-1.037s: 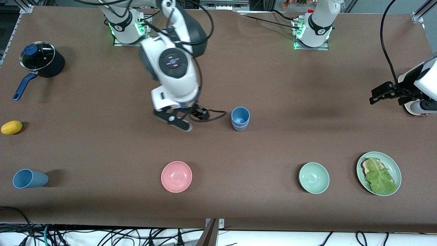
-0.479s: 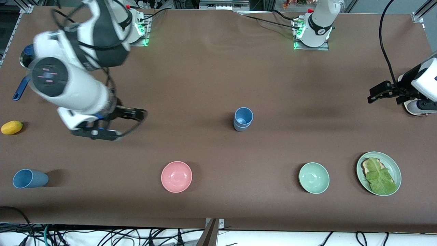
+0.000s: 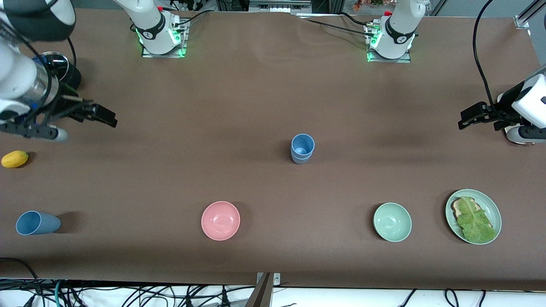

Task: Stack blue cups with both arms

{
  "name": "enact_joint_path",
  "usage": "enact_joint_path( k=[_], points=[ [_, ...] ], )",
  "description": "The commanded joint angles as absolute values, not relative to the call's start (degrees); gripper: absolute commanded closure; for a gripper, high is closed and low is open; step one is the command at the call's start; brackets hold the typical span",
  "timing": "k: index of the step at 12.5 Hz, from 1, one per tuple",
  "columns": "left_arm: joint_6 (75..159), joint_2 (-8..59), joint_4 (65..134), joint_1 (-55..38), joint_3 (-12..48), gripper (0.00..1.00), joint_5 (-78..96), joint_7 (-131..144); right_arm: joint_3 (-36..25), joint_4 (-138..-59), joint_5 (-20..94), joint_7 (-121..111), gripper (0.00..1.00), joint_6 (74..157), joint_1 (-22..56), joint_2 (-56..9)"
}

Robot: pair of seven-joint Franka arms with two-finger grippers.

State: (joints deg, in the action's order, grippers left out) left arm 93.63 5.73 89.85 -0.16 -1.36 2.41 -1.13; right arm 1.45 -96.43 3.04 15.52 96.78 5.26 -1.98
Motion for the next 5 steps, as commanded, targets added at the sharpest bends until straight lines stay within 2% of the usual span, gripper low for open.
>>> enact_joint_path(
  k=[1,5],
  points=[
    [93.08,5.89,89.3,-0.18,-1.23,0.0,0.97,-1.76,4.48,-103.98,2.81,15.38,0.0,99.84,3.08,3.69],
    [93.16,5.89,89.3,-0.26,-1.23,0.0,1.05,-1.76,4.66,-97.83,2.02,15.29,0.0,95.02,3.6,0.09]
  ],
)
